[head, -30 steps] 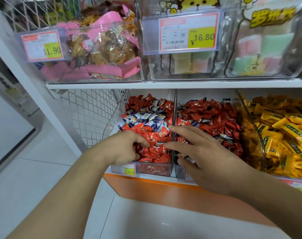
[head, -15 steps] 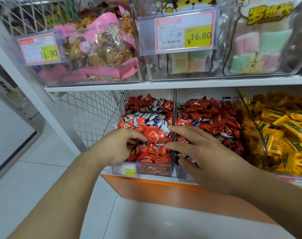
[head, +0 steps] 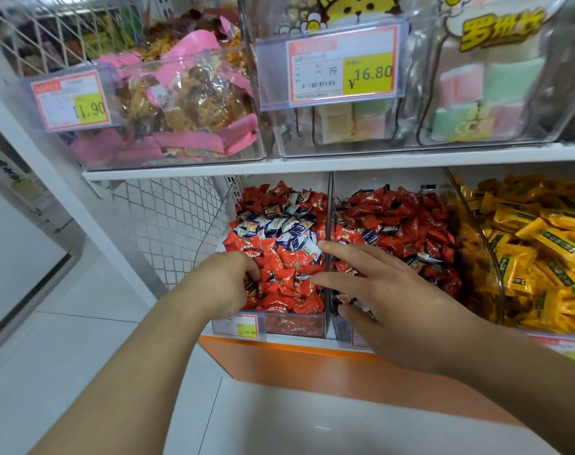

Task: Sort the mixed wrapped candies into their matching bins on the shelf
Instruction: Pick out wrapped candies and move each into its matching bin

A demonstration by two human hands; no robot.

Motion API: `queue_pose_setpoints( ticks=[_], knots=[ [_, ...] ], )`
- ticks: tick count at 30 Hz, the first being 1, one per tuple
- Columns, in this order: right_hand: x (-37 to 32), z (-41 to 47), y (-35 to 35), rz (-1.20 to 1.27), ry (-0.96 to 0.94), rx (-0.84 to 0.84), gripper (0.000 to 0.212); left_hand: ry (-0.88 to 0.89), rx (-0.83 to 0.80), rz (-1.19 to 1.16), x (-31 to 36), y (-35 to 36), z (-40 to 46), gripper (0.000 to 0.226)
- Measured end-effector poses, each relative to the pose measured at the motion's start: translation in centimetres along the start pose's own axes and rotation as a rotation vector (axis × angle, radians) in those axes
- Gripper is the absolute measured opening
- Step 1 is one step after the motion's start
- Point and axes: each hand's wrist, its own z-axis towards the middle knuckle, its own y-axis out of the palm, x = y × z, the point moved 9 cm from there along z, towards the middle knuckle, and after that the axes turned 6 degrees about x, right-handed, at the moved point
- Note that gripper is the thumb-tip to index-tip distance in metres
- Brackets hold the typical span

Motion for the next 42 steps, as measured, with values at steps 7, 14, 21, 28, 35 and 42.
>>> queue_pose_setpoints(
  ticks=[7, 14, 21, 28, 35, 42],
  knots=[
    [-0.1, 0.0, 0.0, 0.005, -0.004, 0.012, 0.054, -0.022, -0.164, -0.158, -0.1, 2.2, 0.1, 0.065],
    [-0.1, 0.1, 0.1, -0.001, -0.005, 0.001, 0.054, -0.007, -0.16, -0.329, 0.2, 1.2, -0.7, 0.065],
    [-0.2, 0.0, 0.0, -0.004, -0.002, -0.001, 0.055, 0.008, -0.118, -0.163, 1.0, 1.2, -0.7, 0.034],
    [-0.2, 0.1, 0.0, -0.005, 0.0, -0.012, 0.055, -0.028, -0.152, -0.145, 0.6, 1.7, -0.3, 0.047],
    [-0.2, 0.0, -0.1, -0.003, -0.008, -0.017, 0.057, 0.001, 0.043, -0.224, 0.9, -1.5, -1.3, 0.034],
    [-0.2, 0.0, -0.2, 0.01, 0.008, -0.026, 0.061, -0.031, 0.34, -0.521, 0.3, -6.3, -2.7, 0.019]
  ],
)
